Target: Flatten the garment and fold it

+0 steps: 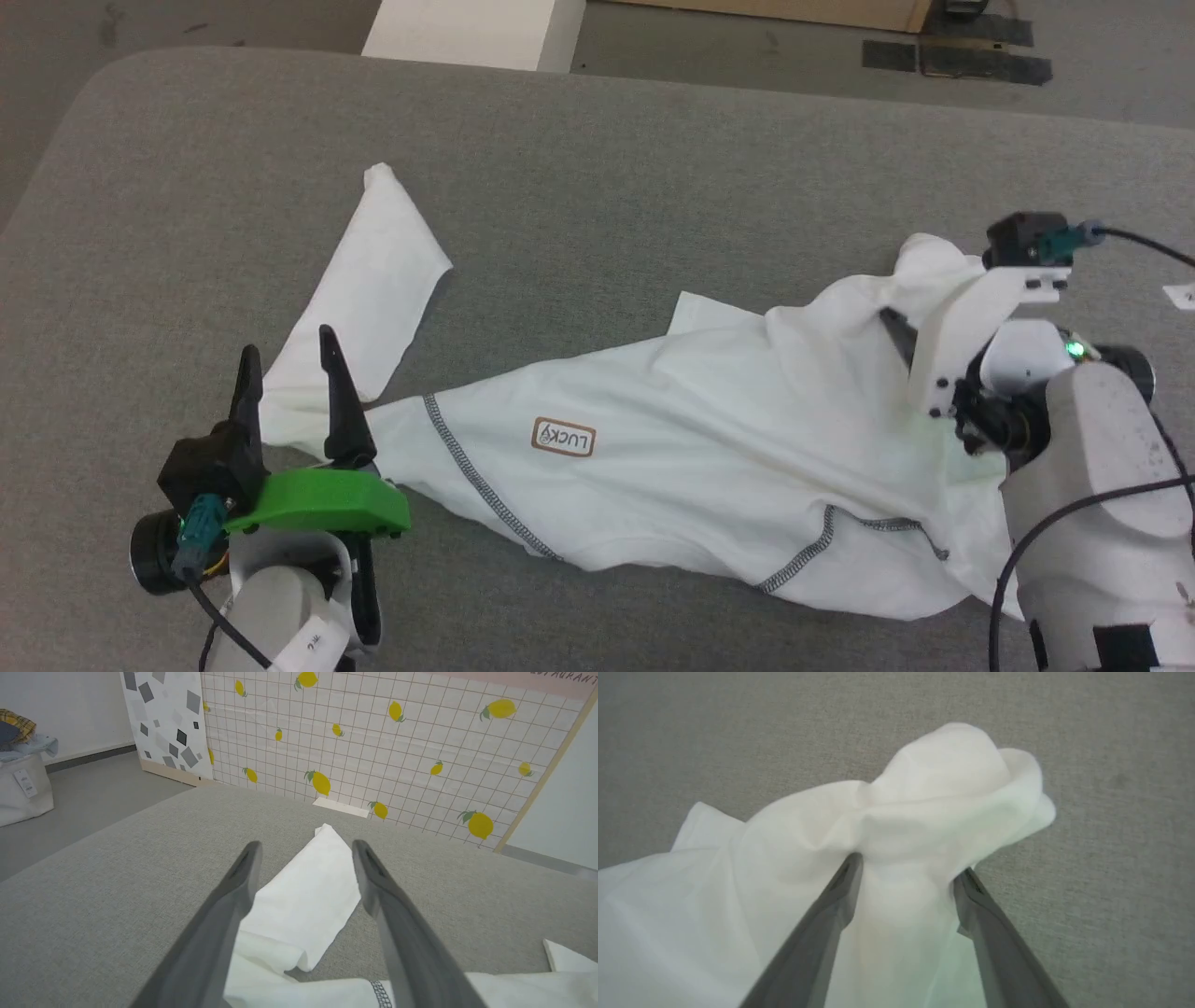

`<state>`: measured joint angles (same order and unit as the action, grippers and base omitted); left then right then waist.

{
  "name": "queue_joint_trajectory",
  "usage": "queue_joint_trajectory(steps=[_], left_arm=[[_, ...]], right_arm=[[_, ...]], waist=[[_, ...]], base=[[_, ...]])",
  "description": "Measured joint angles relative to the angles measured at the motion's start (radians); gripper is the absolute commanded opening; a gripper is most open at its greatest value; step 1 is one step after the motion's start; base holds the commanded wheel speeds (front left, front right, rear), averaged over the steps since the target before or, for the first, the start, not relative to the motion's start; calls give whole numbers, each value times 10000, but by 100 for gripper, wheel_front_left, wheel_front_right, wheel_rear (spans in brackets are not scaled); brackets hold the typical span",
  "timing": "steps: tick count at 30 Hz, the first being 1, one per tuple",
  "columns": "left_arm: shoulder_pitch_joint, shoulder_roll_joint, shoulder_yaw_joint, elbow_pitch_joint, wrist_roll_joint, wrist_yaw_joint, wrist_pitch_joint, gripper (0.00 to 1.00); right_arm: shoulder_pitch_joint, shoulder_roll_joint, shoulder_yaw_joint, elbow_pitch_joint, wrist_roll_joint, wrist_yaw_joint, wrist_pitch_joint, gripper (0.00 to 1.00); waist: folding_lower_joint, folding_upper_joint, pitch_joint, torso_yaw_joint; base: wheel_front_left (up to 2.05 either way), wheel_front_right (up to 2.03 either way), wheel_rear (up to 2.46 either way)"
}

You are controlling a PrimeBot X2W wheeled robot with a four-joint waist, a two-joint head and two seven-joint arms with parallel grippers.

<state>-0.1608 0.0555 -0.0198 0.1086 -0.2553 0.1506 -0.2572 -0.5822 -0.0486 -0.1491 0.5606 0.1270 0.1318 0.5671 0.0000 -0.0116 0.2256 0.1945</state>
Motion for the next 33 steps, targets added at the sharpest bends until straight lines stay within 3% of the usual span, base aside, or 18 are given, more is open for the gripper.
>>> queue_joint_trajectory(steps=[11, 16, 17, 18, 22, 26, 33], left_arm=[[-471, -23, -360, 98, -142, -77, 2, 100], [-735, -29, -604, 105, -270, -75, 0, 100], [-769, -29, -633, 111, -278, -75, 2, 100], [-783, -29, -656, 113, -290, -73, 2, 100], [-786, -27, -656, 121, -322, 2, 0, 100], [-739, -33, -571, 174, -263, 2, 0, 100], [-150, -33, -251, 345, 10, -161, 0, 100]], right_arm=[[-3048, -2, 416, 313, -1534, 2, -2533, 0], [-3988, -13, -6, 1062, -2380, 2, -3381, 0], [-4103, -21, -119, 1298, -2525, 2, -3425, 23], [-4158, -33, -128, 1534, -2594, 0, -3386, 98], [-4186, -56, 73, 2364, -2479, 2, -3246, 100], [-3865, -23, 362, 2397, -1848, 2, -3741, 100], [-1151, -159, 1104, 203, -1026, 2, -5446, 100]], waist=[[0, 0, 565, 620], [0, 0, 894, 884], [0, 0, 965, 932], [0, 0, 1019, 968], [1, 0, 1198, 1033], [1, 0, 1096, 947], [1, 0, 437, 606]], base=[[0, 0, 0], [0, 0, 0], [0, 0, 0], [0, 0, 0], [0, 0, 0], [0, 0, 0], [0, 0, 0]])
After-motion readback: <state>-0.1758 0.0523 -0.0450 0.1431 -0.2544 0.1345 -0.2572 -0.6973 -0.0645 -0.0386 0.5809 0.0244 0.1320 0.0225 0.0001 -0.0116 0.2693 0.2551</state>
